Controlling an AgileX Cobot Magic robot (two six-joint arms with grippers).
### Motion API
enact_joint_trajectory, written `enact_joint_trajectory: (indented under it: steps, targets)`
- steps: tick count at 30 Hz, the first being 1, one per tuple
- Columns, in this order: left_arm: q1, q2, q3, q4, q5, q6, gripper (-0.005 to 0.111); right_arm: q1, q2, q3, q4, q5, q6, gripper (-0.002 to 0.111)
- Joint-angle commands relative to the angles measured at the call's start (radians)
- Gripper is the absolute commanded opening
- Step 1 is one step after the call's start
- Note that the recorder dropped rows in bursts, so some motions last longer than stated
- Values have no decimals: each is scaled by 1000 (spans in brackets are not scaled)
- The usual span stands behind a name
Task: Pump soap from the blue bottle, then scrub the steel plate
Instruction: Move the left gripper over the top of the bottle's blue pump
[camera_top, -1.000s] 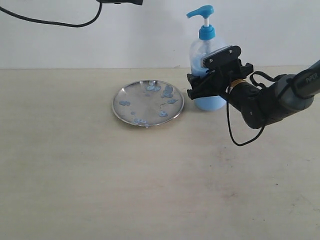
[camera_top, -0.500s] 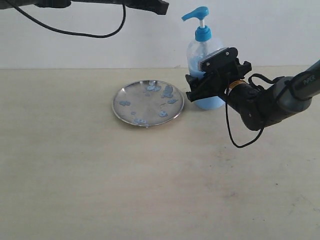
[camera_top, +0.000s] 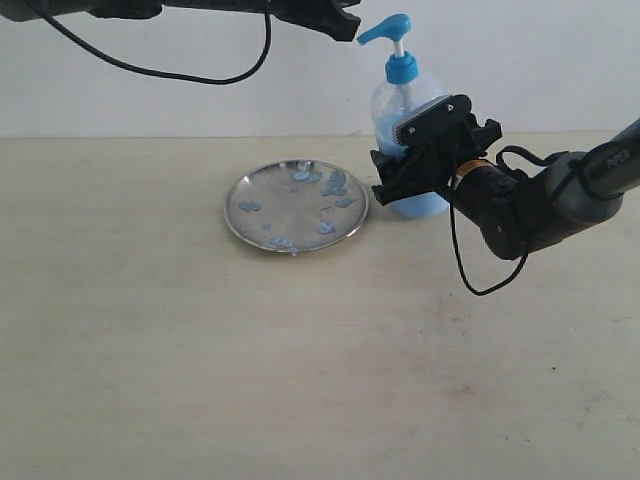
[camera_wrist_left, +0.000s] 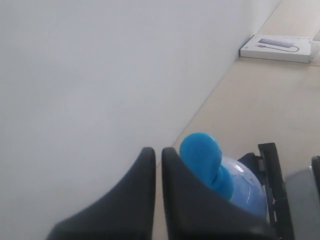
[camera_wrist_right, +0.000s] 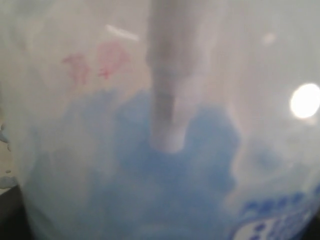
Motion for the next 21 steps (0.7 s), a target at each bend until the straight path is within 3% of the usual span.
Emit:
enact_joint_trajectory:
  steps: [1,6,9,16,21]
  targets:
    - [-2,-80,2,11,-11,-27,4,-4,18,8,-2,77,-35,0]
    - [-5,-185,83,-14,53,-69,4,-4,18,8,-2,64,-33,0]
    - [-42,-184,100,-21,61,-67,4,-4,18,8,-2,64,-36,0]
    - [-202,-114,100,-10,-165,0,4,-4,18,8,-2,66,-36,0]
    - [-231,-81,100,-9,-386,-9,4,-4,18,8,-2,68,-36,0]
